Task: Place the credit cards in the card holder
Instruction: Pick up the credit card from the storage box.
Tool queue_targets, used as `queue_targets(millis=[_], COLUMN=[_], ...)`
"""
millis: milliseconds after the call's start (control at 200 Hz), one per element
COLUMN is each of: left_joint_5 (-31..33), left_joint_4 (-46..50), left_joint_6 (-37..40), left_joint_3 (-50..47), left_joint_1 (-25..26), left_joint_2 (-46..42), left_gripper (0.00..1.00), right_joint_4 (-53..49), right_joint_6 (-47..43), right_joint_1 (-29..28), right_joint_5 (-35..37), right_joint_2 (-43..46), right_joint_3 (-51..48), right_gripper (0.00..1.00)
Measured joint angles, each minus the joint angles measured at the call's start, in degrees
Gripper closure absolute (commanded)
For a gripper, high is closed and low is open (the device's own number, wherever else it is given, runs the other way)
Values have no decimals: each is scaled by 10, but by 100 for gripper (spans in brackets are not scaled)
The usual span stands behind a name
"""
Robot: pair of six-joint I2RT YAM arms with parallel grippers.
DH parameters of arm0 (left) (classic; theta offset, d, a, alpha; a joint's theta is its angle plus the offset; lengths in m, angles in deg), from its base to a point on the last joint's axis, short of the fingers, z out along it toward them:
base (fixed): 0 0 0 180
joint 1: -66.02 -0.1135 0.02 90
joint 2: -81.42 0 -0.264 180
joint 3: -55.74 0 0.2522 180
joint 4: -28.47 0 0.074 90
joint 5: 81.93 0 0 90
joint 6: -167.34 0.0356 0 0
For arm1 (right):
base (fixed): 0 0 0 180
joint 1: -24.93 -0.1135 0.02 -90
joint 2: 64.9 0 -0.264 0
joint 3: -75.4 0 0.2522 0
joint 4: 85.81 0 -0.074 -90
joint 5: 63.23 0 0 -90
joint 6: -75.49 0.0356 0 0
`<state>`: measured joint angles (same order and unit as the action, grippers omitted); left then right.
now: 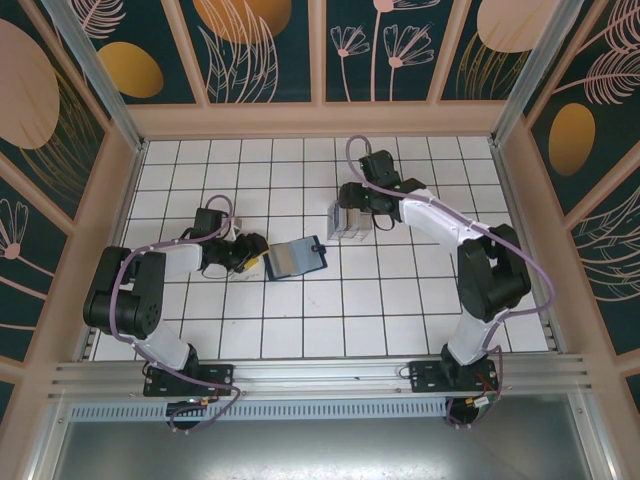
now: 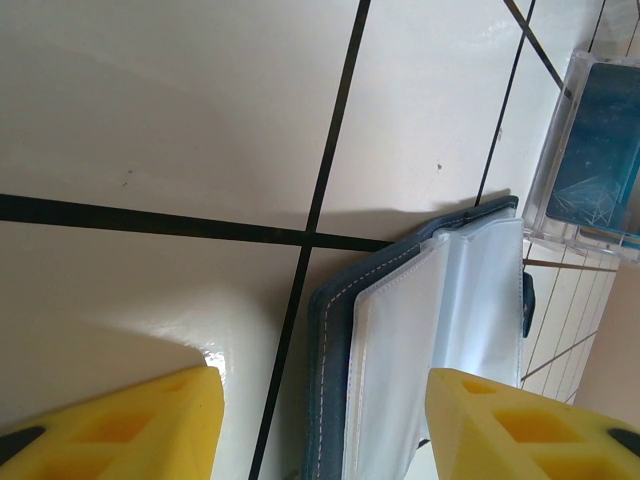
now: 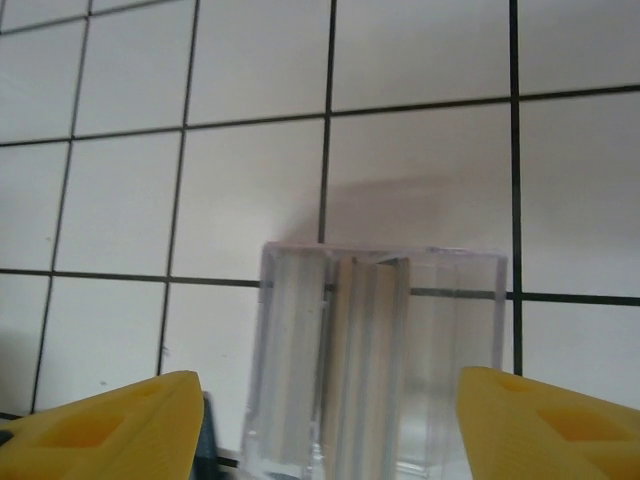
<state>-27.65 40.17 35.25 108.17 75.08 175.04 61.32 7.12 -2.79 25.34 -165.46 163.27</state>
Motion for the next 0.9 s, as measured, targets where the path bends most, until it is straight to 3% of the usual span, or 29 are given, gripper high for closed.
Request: queue_targets(millis=[385, 901], left_joint_5=[0, -1], left_joint_4=[-3, -3], left_joint_6=[0, 0], left_joint_3=[-1, -1], left_joint_1=[0, 0], left_joint_2=[0, 0], left_gripper=[42, 42], right_joint_4=[24, 42], right_joint_6=[6, 8], right_joint_1=[19, 19], right_joint_5=[-92, -161], right_joint_2=[-39, -58], right_joint_3=[-17, -14], right_gripper=[37, 46])
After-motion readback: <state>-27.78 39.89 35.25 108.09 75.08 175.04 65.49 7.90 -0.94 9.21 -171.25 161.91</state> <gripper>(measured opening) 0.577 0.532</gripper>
